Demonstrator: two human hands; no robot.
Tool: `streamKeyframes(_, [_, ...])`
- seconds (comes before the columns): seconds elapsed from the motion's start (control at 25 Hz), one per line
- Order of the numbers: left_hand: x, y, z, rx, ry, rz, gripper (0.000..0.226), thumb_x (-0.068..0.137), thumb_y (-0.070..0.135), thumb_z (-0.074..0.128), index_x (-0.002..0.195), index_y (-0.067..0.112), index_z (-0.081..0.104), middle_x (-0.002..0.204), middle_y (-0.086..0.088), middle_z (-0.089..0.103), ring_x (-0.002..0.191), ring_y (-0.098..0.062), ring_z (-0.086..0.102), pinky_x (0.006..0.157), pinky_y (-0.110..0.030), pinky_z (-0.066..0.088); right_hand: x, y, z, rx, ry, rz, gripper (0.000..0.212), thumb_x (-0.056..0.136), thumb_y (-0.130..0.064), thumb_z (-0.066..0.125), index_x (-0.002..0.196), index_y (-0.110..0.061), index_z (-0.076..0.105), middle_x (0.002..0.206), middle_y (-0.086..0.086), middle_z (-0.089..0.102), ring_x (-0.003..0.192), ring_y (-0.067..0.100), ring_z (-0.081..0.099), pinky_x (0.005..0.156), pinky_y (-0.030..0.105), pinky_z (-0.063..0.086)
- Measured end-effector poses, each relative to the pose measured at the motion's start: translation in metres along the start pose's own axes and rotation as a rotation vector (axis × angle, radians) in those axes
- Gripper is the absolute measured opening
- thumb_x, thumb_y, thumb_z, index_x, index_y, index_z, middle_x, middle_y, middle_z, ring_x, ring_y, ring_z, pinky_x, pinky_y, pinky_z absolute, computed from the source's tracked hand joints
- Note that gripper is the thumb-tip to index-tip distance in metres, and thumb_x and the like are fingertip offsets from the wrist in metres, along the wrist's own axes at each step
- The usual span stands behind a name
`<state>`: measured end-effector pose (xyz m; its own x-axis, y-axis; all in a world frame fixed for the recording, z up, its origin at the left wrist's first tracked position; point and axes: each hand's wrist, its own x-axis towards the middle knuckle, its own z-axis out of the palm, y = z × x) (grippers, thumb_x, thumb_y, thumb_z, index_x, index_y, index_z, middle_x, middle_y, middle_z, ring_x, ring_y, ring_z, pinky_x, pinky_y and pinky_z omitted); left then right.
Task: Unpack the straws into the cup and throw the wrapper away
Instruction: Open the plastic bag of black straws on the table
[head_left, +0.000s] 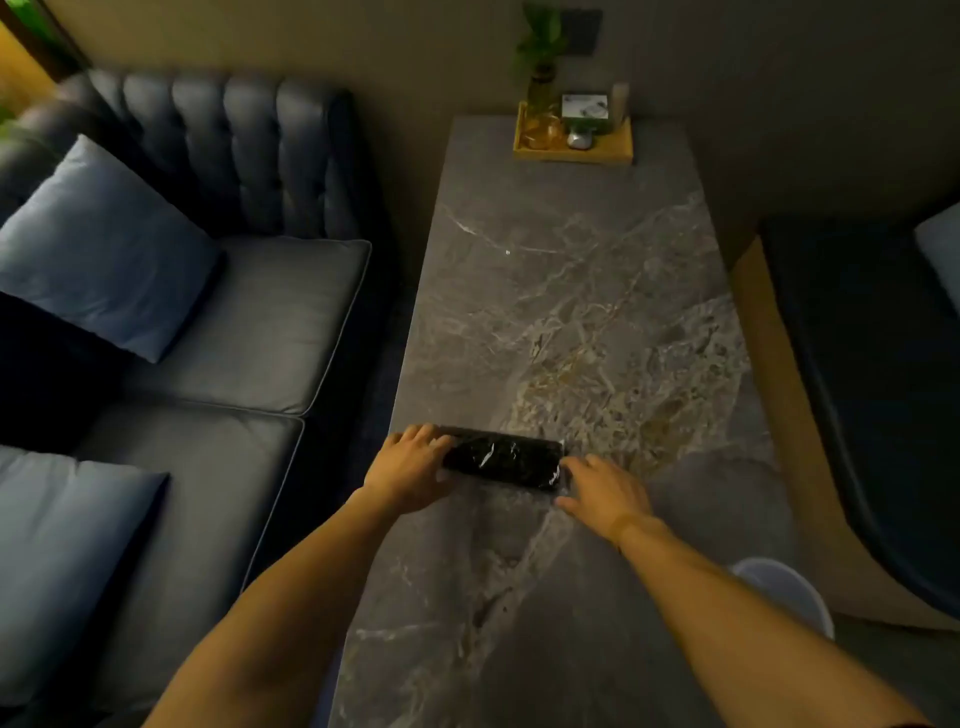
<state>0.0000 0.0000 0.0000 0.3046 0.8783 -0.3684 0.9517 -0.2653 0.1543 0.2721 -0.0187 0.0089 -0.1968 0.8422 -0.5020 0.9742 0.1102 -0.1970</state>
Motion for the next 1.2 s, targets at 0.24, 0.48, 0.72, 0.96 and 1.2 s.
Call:
streamKeyframes(0.24, [0.046, 0.012, 0.015, -0.006, 0.006, 0.093, 0.072, 0.075, 0.051, 0.066, 0.138, 0.033, 0.037, 0.142, -0.004, 0.042, 0.129, -0.03, 0.042, 0.104, -0.05, 0.036, 0.055, 0.008, 0.012, 0.277, -0.131, 0.149, 0.084, 0.081, -0.054, 0.064, 0.148, -0.026, 0.022, 0.148, 0.009, 0.033, 0.125, 0.035, 0.048, 0.097, 0.049, 0.048])
streamKeyframes(0.48, [0.053, 0.01, 0.035, -0.088, 0.006, 0.077, 0.063, 0.074, 0.051, 0.063, 0.131, 0.033, 0.042, 0.133, -0.003, 0.05, 0.12, -0.03, 0.051, 0.102, -0.048, 0.037, 0.072, 0.001, 0.038, 0.627, 0.019, 0.297, 0.086, 0.069, -0.045, 0.078, 0.142, -0.023, 0.036, 0.142, 0.013, 0.04, 0.12, 0.034, 0.052, 0.099, 0.045, 0.047])
streamKeyframes(0.72, [0.04, 0.012, 0.045, -0.104, 0.044, 0.056, 0.061, 0.075, 0.053, 0.06, 0.13, 0.034, 0.041, 0.132, -0.002, 0.051, 0.12, -0.029, 0.052, 0.105, -0.046, 0.035, 0.063, -0.006, 0.04, 1.224, -0.006, 0.483, 0.03, 0.075, -0.015, 0.079, 0.097, -0.011, 0.06, 0.107, 0.017, 0.065, 0.086, 0.024, 0.064, 0.067, 0.03, 0.055])
streamKeyframes(0.96, [0.0, 0.026, 0.051, -0.129, 0.033, 0.054, 0.06, 0.08, 0.048, 0.06, 0.133, 0.03, 0.041, 0.138, -0.001, 0.046, 0.128, -0.027, 0.046, 0.109, -0.045, 0.031, 0.016, -0.022, 0.034, 1.525, -0.128, 0.558, 0.02, 0.085, -0.006, 0.068, 0.103, -0.008, 0.059, 0.079, 0.006, 0.064, 0.065, 0.016, 0.059, 0.04, 0.019, 0.047])
streamKeyframes(1.2, [-0.057, 0.055, 0.045, -0.145, 0.076, 0.175, 0.08, 0.073, 0.069, 0.05, 0.143, 0.035, 0.028, 0.15, 0.003, 0.036, 0.14, -0.02, 0.033, 0.119, -0.047, 0.016, -0.04, -0.044, 0.032, 1.669, -0.063, 0.522, 0.039, 0.082, -0.013, 0.072, 0.116, -0.023, 0.055, 0.101, 0.006, 0.063, 0.086, 0.023, 0.063, 0.058, 0.033, 0.055])
